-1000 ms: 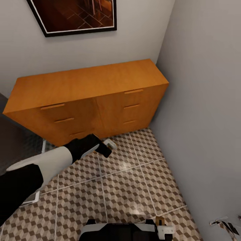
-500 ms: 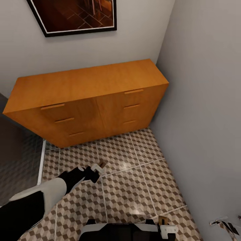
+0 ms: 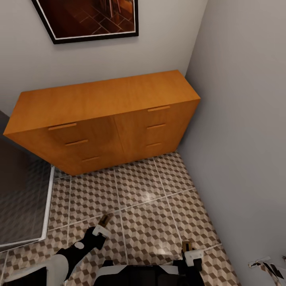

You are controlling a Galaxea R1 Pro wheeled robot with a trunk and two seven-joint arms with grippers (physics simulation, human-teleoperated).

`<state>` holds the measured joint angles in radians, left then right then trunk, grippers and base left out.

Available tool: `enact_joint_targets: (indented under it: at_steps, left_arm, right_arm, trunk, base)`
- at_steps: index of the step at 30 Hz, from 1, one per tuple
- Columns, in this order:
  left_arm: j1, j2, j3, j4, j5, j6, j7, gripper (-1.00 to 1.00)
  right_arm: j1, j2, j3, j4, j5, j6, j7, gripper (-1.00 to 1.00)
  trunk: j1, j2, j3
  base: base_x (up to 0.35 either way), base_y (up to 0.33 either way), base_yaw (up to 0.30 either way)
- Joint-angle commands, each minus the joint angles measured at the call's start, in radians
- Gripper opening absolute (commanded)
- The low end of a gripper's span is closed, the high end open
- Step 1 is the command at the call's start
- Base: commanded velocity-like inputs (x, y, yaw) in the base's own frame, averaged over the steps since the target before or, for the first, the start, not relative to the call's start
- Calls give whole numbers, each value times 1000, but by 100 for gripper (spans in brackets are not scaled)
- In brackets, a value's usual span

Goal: Take the four mousetraps from the cabinet in the bathroom and place them on the bathroom floor. Make sure all four end up on the same floor surface, and ensure that at least two of them are either under or directly next to the same bathroom sink.

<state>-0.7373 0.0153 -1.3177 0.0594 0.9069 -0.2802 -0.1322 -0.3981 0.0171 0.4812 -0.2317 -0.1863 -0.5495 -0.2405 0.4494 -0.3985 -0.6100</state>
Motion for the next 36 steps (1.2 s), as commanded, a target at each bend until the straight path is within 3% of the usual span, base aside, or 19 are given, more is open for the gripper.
enact_joint_targets:
  at_steps: [1, 3, 4, 5, 8, 13, 16, 20, 27, 29, 36]
  left_arm:
    - [18, 2, -5, 7, 36, -28, 1, -100]
    - [42, 10, -4, 10, 84, -55, 6, -100]
    - [68, 27, -4, 11, 153, -75, 8, -100]
    - [81, 33, -4, 12, 187, -84, 9, -100]
    - [121, 41, -3, 12, 240, -114, 10, -100]
    - [196, 52, -3, 13, 264, -186, 13, -100]
    - [221, 56, -4, 13, 268, -235, 55, -100]
    - [229, 55, -4, 12, 270, -255, 134, -100]
    - [231, 55, -2, 10, 281, -261, 156, -100]
    - [231, 54, -1, 8, 300, -261, 156, -100]
    - [231, 46, 1, 2, 427, -261, 157, -100]
  right_arm:
    - [-1, -3, 8, -8, -7, 1, -2, -100]
    - [-1, -7, 8, -26, -3, 7, -2, -100]
    - [-1, -9, 8, -49, -1, 16, -1, -100]
    - [-1, -10, 8, -56, 0, 22, -1, -100]
    - [-1, -12, 8, -66, 1, 32, 0, -100]
    - [-1, -16, 8, -115, 4, 46, 0, -100]
    - [-1, -33, 8, -150, 6, 79, 0, -100]
    - [-1, -46, 6, -160, 5, 91, -2, -100]
    - [-1, -50, 8, -149, 4, 93, -4, -100]
    - [-1, -52, 7, -146, 3, 93, -5, -100]
    - [-1, -52, 8, -143, 1, 94, -5, -100]
  trunk:
    - [1, -1, -1]
    - [1, -1, -1]
    - [1, -1, -1]
    - [1, -1, -1]
    - [1, -1, -1]
    - [1, -1, -1]
    - [1, -1, -1]
    - [1, -1, -1]
    - [1, -1, -1]
    - [1, -1, -1]
    - [1, -1, 4]
  base:
    - [0, 0, 0]
    - [0, 0, 0]
    - [0, 0, 0]
    - [0, 0, 0]
    - [0, 0, 0]
    - [0, 0, 0]
    - [0, 0, 0]
    - [0, 0, 0]
    - [0, 0, 0]
    - [0, 0, 0]
    - [0, 0, 0]
